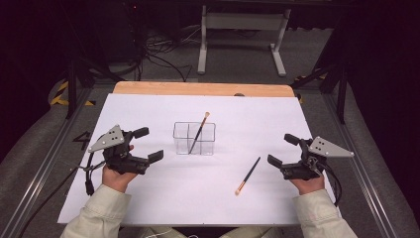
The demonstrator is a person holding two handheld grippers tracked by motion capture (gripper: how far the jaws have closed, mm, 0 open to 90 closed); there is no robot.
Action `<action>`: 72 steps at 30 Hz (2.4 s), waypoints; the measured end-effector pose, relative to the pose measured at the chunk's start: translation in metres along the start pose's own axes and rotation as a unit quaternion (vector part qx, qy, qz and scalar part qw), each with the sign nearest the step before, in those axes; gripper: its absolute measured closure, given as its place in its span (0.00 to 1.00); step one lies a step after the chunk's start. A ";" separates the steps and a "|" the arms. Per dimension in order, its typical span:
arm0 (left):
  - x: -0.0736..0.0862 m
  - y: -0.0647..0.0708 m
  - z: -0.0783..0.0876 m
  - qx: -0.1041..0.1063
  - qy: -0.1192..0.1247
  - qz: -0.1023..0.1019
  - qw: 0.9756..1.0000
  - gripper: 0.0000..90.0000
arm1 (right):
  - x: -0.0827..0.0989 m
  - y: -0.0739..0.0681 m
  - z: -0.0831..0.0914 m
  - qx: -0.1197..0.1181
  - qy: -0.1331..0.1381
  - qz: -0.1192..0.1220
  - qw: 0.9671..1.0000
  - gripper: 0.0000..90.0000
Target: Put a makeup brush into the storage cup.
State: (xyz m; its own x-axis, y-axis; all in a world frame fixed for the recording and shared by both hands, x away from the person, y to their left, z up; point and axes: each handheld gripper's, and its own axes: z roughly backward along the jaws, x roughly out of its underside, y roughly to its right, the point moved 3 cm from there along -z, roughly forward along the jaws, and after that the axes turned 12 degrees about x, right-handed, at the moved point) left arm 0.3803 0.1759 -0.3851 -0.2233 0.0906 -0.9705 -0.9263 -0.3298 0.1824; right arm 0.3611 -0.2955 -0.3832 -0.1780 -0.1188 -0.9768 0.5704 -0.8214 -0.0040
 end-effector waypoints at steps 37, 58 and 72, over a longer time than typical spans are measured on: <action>0.019 -0.002 0.023 -0.039 -0.034 0.009 0.999 0.01 | -0.054 -0.016 -0.045 -0.067 -0.233 0.156 0.958 0.01; 0.024 -0.002 0.031 -0.047 -0.042 0.014 0.998 0.01 | -0.050 -0.024 -0.071 -0.088 -0.298 0.217 0.925 0.04; 0.023 -0.003 0.027 -0.043 -0.042 0.019 0.998 0.01 | -0.036 -0.030 -0.083 -0.096 -0.348 0.250 0.899 0.06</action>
State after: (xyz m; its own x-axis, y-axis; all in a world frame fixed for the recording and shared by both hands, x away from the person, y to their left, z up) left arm 0.3694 0.2044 -0.4037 -0.2861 0.1546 -0.9456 -0.8877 -0.4143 0.2008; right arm 0.4168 -0.2205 -0.3659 -0.2820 -0.8207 -0.4969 0.8340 -0.4658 0.2959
